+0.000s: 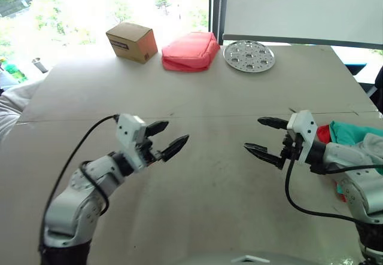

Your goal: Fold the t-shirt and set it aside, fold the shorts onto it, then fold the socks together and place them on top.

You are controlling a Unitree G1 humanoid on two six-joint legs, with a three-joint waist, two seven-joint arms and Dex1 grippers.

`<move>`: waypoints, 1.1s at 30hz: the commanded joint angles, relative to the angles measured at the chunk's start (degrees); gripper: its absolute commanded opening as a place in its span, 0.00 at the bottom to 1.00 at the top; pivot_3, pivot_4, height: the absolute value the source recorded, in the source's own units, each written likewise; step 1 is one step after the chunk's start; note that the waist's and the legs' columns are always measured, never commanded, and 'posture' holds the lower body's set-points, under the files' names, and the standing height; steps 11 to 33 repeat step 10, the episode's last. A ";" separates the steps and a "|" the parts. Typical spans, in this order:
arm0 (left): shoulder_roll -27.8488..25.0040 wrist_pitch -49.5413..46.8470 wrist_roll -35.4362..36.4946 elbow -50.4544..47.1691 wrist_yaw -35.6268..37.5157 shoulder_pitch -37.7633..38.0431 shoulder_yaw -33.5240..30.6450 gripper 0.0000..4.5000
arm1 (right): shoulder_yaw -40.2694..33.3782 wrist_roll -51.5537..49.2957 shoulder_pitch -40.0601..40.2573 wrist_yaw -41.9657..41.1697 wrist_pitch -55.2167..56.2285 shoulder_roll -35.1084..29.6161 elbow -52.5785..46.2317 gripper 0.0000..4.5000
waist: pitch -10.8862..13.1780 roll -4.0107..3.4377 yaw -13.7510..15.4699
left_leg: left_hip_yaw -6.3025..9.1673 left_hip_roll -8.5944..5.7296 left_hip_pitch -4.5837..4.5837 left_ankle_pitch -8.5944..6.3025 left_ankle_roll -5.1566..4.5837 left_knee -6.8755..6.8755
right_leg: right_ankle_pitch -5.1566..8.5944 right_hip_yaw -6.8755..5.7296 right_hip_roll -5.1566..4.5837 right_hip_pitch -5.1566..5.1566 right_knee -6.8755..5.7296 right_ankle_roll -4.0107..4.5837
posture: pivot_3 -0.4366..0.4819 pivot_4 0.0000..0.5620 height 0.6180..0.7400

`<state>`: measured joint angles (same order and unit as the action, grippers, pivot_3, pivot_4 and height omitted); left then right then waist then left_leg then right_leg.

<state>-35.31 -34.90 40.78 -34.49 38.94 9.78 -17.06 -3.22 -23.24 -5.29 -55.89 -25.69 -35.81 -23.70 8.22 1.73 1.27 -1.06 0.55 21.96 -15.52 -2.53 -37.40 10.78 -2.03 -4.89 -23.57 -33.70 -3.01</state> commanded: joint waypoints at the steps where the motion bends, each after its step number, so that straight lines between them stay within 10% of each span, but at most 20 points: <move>1: -3.77 -1.38 5.48 -5.55 4.87 8.41 -9.33 1.00 | -7.48 -1.12 6.61 -6.88 6.55 -6.12 2.65 1.00 | -0.04 0.07 0.06 | -0.01 0.00 -0.02 -0.01 -0.01 0.00 | 0.01 -0.03 -0.05 0.02 -0.01 0.00 | 0.48 0.27 0.99; 9: -5.81 0.74 4.52 -5.98 12.36 24.25 -16.76 1.00 | -20.91 -4.12 22.41 -8.57 9.23 -9.85 -0.30 1.00 | -0.04 -0.06 -0.24 | -0.15 0.04 -0.11 -0.17 0.27 0.01 | 0.03 0.04 -0.12 0.01 0.00 -0.06 | 0.48 0.27 0.99; 33: -5.98 0.30 4.69 -5.50 12.37 24.53 -16.81 1.00 | -21.26 -4.25 23.02 -8.06 9.11 -9.62 -0.91 1.00 | -0.04 -0.06 -0.24 | -0.17 0.04 -0.11 -0.18 0.28 0.01 | 0.03 0.05 -0.11 0.01 0.00 -0.06 | 0.48 0.27 0.99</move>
